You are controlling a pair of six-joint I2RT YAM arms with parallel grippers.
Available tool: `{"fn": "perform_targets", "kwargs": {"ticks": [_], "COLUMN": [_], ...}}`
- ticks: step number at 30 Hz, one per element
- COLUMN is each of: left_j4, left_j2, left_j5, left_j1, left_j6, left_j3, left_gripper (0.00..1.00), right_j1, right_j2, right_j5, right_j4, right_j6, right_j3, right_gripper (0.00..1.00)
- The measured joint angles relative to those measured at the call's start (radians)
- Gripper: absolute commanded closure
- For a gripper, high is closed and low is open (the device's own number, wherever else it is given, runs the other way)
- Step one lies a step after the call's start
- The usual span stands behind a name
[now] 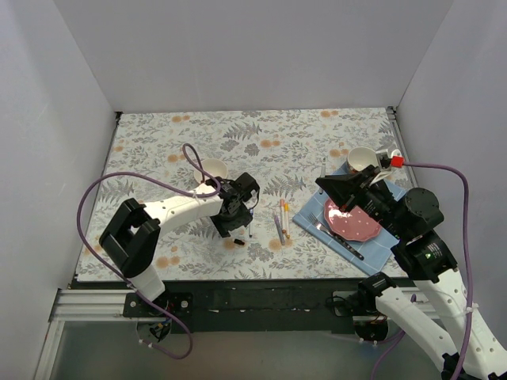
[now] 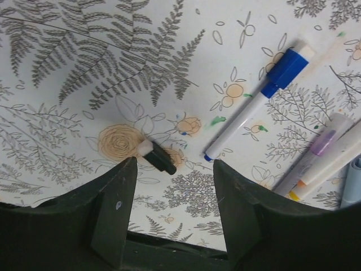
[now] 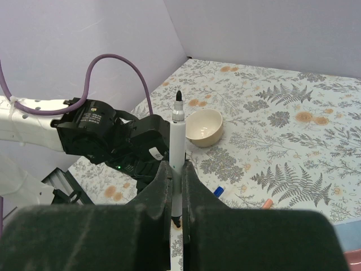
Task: Insert the pens into the pen caps
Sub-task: Grab a pen cap on the table with the left arm
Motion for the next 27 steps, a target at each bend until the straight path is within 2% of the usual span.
{"fn": "perform_targets", "kwargs": {"ticks": [11,17,27], "left_j4": [0.041,0.005,-0.055], "left_j2": [0.089,0.112,0.123], "left_j5": [0.029,0.039,0.036], "left_j1": [-0.042,-0.056,-0.057], "left_j6": [-0.004,-0.005,-0.006], "left_j3": [-0.008,-0.008,-0.006], "left_gripper": [0.44,0.49,0.50], "right_j1": [0.001,0.002,0.002], "right_j2": [0.000,0.000,-0.011], "right_j5": [0.011,0.018,0.018], "right_j4": [-0.006,-0.023,-0.025], "right_j6": [-0.009,-0.013,-0.014], "right_j3": [0.000,0.000,0.000], "right_gripper": [0.99,0.99,0.99]}}
